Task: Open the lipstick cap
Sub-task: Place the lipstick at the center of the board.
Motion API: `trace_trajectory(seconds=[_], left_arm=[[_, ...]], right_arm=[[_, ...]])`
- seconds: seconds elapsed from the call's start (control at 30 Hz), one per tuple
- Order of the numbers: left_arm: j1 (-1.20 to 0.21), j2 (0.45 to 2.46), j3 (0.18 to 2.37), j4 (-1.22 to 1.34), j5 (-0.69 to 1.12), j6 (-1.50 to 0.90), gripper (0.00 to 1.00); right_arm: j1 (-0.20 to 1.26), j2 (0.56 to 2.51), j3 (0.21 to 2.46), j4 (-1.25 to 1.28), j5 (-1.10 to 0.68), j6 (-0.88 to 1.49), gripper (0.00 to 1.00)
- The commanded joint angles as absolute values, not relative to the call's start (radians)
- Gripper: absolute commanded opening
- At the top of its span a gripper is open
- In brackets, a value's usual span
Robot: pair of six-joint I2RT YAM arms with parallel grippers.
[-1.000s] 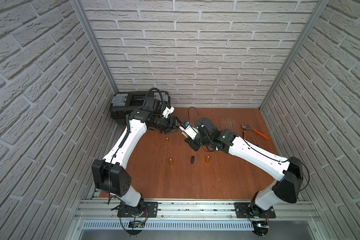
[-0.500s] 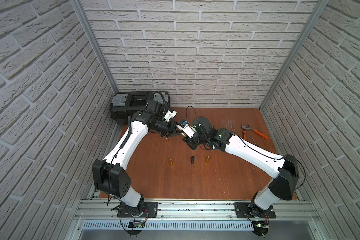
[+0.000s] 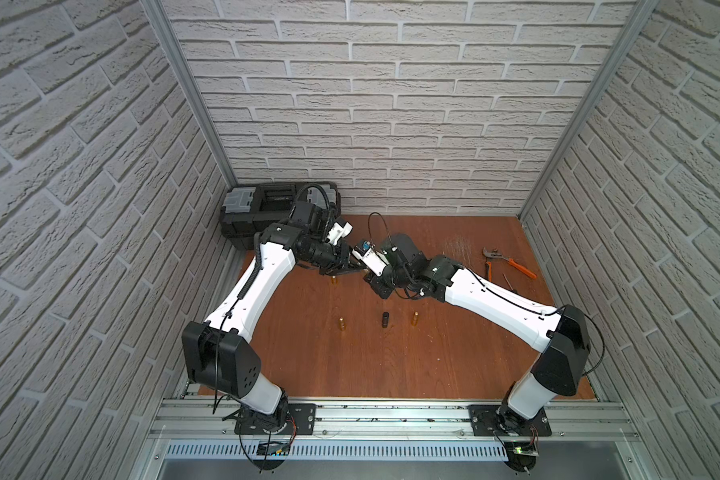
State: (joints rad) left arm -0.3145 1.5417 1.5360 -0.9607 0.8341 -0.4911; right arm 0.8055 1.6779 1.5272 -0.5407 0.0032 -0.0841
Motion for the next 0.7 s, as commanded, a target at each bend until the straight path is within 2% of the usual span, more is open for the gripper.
trace_trajectory(seconds=[0.0, 0.1, 0.33, 0.67], left_arm=[[-0.320, 1.525, 1.529, -0.989, 0.840, -0.462, 0.17], [-0.317, 1.527, 1.529, -0.992, 0.833, -0.457, 0.13], [-0.305, 1.544, 1.529, -0.992, 0.827, -0.450, 0.12], [-0.305, 1.563, 1.540, -0.992, 0.829, -0.443, 0.21]], right_arm=[[0.811, 1.680, 1.560, -0.525, 0.008, -0.076, 0.03], [0.813, 1.678, 1.563, -0.527, 0.001, -0.079, 0.03], [0.816, 1.666, 1.564, -0.536, -0.001, -0.083, 0.03], [0.827, 1.667, 1.572, -0.545, -0.001, -0.095, 0.03]])
